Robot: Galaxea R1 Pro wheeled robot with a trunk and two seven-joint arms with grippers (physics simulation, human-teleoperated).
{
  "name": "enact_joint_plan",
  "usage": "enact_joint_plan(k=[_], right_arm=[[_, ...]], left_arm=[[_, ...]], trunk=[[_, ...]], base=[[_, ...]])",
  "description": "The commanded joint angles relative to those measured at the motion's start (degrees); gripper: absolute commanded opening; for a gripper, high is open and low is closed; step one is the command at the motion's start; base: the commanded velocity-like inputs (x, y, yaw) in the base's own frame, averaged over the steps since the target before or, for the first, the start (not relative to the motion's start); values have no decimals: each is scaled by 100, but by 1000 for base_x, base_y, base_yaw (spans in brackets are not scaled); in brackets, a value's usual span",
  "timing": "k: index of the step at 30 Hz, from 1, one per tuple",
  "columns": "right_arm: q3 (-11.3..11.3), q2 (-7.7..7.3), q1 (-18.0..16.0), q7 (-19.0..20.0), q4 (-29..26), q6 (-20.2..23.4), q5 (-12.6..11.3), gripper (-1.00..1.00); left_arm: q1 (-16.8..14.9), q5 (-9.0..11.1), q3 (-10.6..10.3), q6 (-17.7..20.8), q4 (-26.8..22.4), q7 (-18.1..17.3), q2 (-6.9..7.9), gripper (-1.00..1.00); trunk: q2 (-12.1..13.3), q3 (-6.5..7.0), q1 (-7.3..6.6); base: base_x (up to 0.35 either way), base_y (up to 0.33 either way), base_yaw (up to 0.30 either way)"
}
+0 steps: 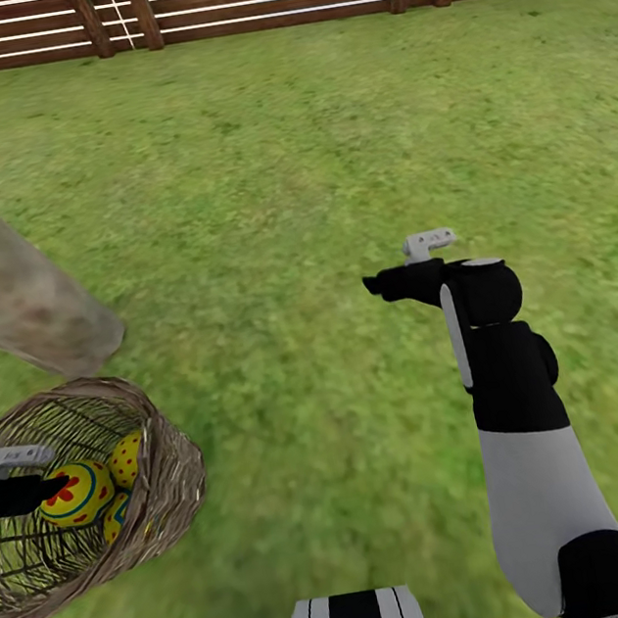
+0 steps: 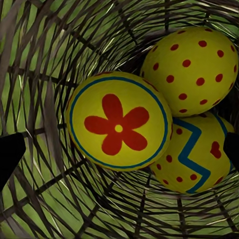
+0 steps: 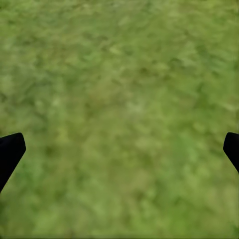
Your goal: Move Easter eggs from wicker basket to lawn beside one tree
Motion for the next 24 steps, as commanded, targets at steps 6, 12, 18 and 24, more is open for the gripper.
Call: enact_joint_plan(k=[6, 12, 18, 24], right_arm=[[-4, 5, -65, 54, 45, 19, 60, 100], [162, 5, -81, 47, 54, 19, 61, 100], [244, 5, -107, 29, 21, 19, 65, 100], [269, 5, -113, 39, 31, 19, 60, 100]], left_arm=[[-6, 15, 6, 31, -10, -10, 1, 100], [-6, 14, 6, 31, -16, -10, 1, 100], [-14, 22, 6, 31, -26, -17, 1, 100], [-15, 19, 6, 31, -23, -12, 1, 100]], trunk=[[-2, -5, -1], [-2, -5, -1], [-5, -49, 4], [-7, -93, 9]], base=[[0, 0, 0], [0, 0, 0], [0, 0, 0], [0, 0, 0]])
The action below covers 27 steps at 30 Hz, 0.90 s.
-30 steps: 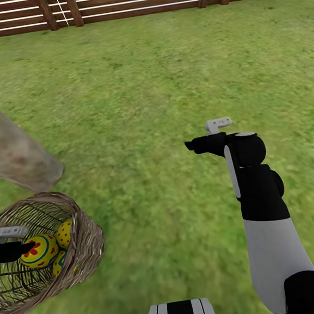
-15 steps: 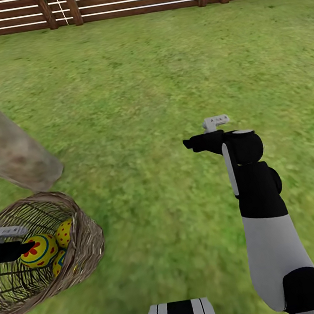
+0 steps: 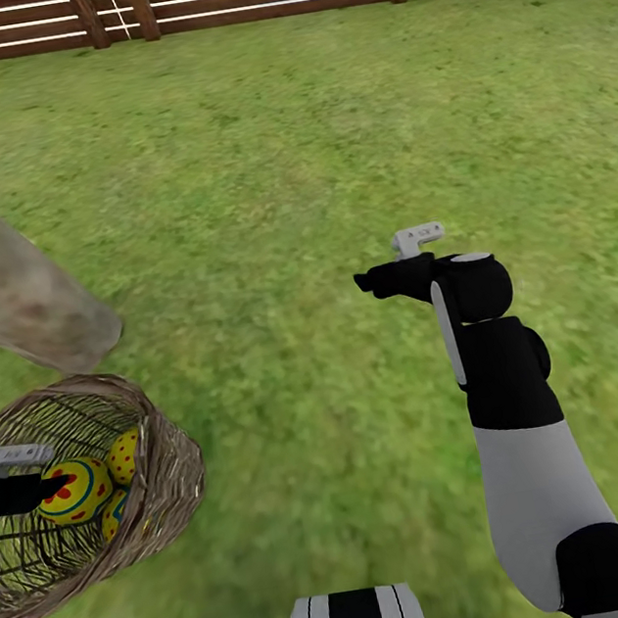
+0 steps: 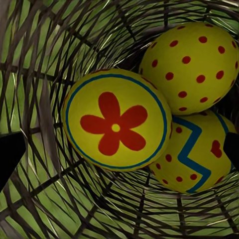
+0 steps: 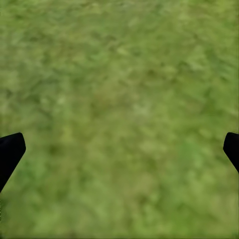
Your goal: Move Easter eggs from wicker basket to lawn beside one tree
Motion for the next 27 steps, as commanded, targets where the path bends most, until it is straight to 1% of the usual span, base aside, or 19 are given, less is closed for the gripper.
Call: enact_joint_plan(k=[1, 2, 10, 18, 21, 27], right_arm=[[5, 2, -4, 51, -4, 21, 60, 100], [9, 2, -4, 51, -5, 21, 60, 100], [15, 2, -5, 52, 2, 21, 60, 100], [22, 2, -5, 53, 3, 21, 60, 100], [24, 2, -5, 53, 3, 21, 60, 100], [24, 2, -5, 53, 6, 21, 60, 100]], left_arm=[[-5, 9, 6, 31, -3, -18, 1, 100], [-5, 9, 6, 31, -4, -16, 1, 100], [-16, 9, 11, 31, -5, -13, 1, 100], [-21, 9, 14, 31, -5, -18, 7, 100], [-21, 9, 17, 31, -5, -20, 9, 100], [-21, 10, 22, 31, -5, -21, 9, 100]], trunk=[[-2, -4, -1], [-2, -4, -1], [-12, -181, 20], [-12, -181, 20], [-16, -248, 27], [-16, -248, 27]], base=[[0, 0, 0], [0, 0, 0], [0, 0, 0], [0, 0, 0], [0, 0, 0], [0, 0, 0]])
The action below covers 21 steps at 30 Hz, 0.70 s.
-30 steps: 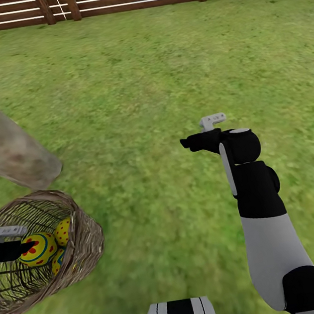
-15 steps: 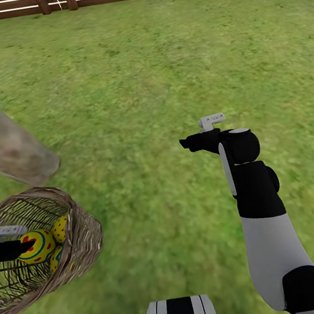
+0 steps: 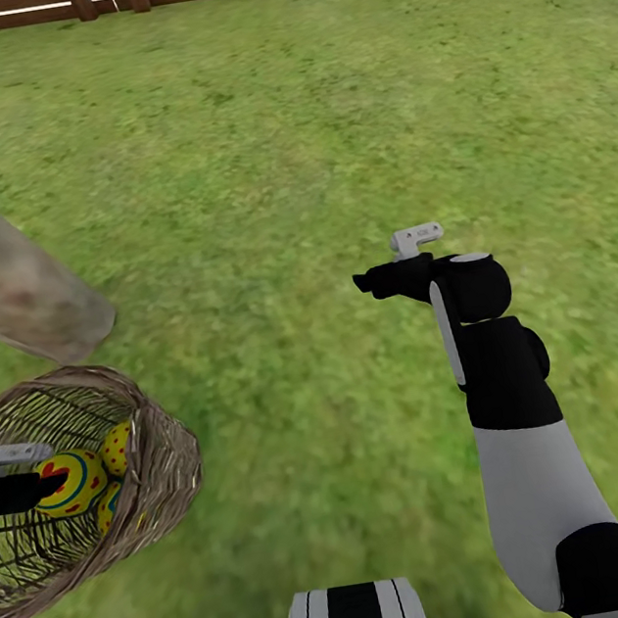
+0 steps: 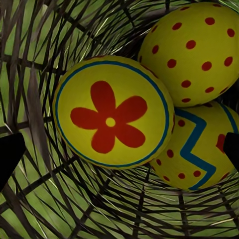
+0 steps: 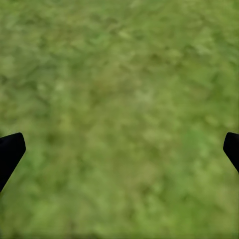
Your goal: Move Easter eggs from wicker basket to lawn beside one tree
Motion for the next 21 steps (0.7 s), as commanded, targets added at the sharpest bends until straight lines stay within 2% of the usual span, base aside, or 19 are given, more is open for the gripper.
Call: enact_joint_plan(k=[1, 7, 21], right_arm=[[0, 2, -4, 49, -4, 21, 60, 100], [0, 2, -4, 49, -1, 21, 60, 100], [26, 2, -4, 51, 9, 21, 60, 100]], left_arm=[[-3, 12, 14, 30, -4, -17, 1, 100], [-3, 17, 139, 30, -30, -48, 1, 100], [-10, 53, 166, 30, -38, -59, -50, 100]], trunk=[[-2, -4, -1], [-2, -4, -1], [-2, -4, -1]], base=[[0, 0, 0], [0, 0, 0], [0, 0, 0]])
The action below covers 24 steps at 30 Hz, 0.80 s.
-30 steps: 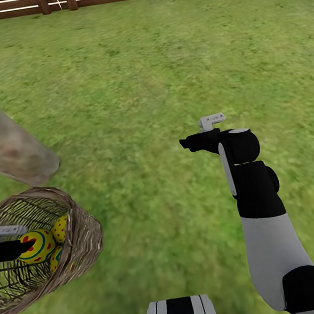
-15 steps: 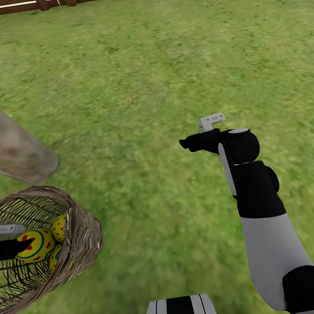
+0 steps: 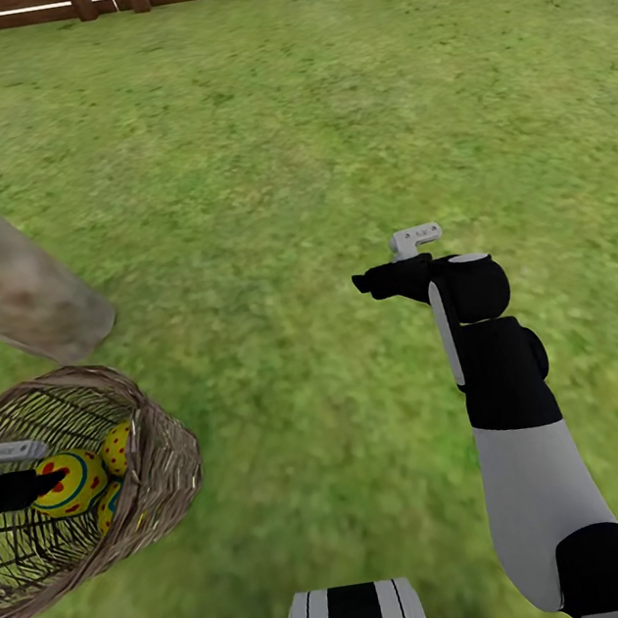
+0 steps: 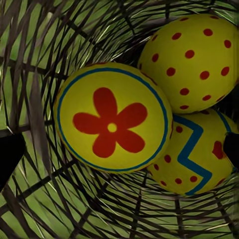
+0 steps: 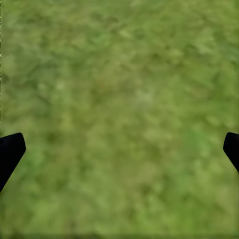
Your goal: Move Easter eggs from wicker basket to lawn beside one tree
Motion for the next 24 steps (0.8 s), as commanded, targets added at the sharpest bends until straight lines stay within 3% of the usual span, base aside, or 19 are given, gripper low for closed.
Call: enact_joint_plan(k=[1, 3, 9, 24], right_arm=[[2, 2, -4, 49, -5, 21, 61, 100], [6, 2, -4, 53, 1, 21, 61, 100], [14, 2, -4, 54, 11, 21, 61, 100], [16, 2, -4, 57, 41, 21, 60, 100]], left_arm=[[-6, 5, 5, 30, -2, -19, -23, 100], [-18, 5, 1, 30, -8, 3, -177, 100], [-39, -7, -1, 30, -10, 21, -370, 100], [-91, 12, 11, 30, -11, 19, -447, 100]], trunk=[[-2, -4, -1], [-2, -4, -1], [-2, -4, -1], [-2, -4, -1]], base=[[0, 0, 0], [0, 0, 0], [0, 0, 0], [1, 0, 0]])
